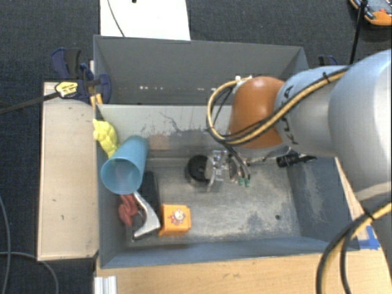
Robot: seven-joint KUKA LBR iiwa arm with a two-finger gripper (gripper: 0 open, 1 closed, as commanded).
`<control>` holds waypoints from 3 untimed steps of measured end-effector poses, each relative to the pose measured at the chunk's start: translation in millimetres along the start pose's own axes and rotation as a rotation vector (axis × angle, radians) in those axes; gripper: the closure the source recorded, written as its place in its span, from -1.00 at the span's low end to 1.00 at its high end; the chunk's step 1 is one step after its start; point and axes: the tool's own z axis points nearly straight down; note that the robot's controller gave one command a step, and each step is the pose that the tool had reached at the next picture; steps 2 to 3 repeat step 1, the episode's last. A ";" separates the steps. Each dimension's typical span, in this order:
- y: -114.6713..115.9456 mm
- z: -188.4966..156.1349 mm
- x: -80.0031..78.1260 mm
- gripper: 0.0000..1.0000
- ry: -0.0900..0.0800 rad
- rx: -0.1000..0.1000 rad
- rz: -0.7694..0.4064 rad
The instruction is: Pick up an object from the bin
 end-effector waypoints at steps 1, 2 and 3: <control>0.0 0.0 0.0 1.00 0.000 0.000 0.001; 0.0 0.0 0.0 1.00 0.000 0.000 0.001; 0.0 0.0 0.0 1.00 0.000 0.000 0.001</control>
Offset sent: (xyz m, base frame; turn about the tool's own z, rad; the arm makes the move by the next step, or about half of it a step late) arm 0.0081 -0.0141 0.1686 0.0380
